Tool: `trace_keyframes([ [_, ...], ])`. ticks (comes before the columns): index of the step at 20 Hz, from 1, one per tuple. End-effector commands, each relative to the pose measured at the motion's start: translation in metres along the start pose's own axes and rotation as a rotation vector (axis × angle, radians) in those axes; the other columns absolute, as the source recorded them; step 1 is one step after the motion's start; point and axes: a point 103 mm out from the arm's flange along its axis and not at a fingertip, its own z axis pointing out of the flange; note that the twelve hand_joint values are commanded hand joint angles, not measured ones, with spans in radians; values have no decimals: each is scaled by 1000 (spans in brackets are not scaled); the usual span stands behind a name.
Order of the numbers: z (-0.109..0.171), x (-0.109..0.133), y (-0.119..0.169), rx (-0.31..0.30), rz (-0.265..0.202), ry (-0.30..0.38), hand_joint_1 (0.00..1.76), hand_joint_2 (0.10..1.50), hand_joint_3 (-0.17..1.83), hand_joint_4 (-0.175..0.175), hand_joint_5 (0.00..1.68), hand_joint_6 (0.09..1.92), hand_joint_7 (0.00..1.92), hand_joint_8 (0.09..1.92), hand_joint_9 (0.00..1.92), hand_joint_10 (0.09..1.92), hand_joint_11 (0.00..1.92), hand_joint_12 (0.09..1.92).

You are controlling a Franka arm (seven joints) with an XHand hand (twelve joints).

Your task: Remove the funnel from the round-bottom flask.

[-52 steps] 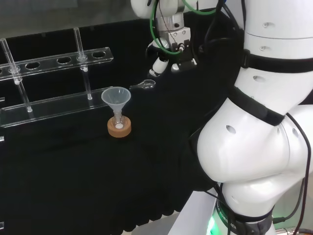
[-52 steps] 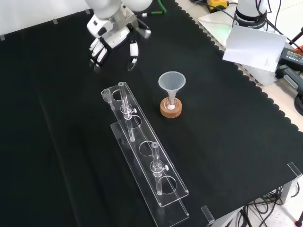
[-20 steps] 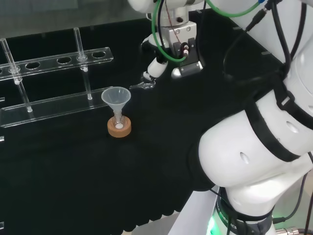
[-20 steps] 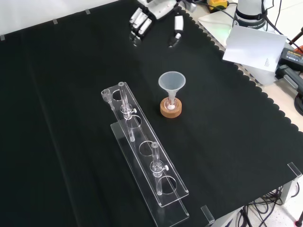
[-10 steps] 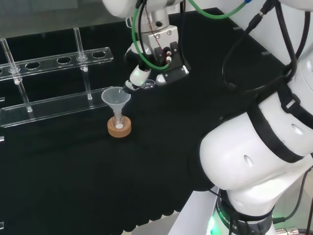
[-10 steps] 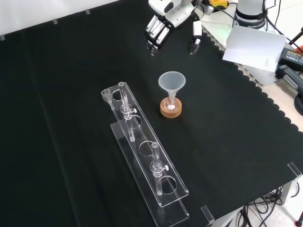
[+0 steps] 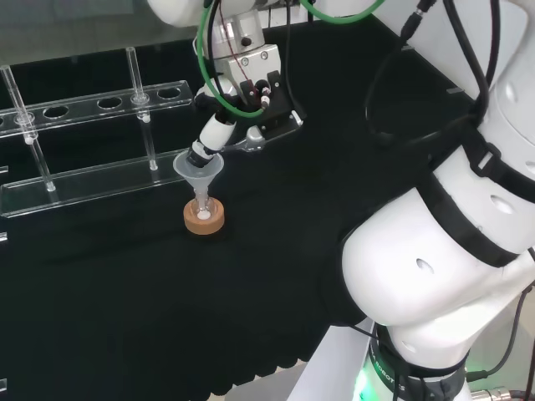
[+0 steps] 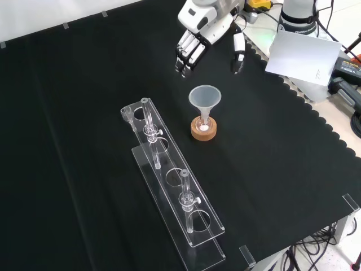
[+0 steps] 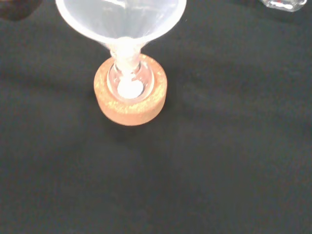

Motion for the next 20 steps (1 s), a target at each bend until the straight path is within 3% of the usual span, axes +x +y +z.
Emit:
trace_keyframes([
  [1,6,10,9,55,-24,-12,557,643,315,-6,93,87,0,200,5,840,210,1498],
  [12,16,21,29,52,-71,-38,603,642,284,-1,32,87,0,88,0,777,188,1506],
  [20,20,25,38,57,-75,-45,640,650,273,0,64,87,0,158,0,826,215,1505],
])
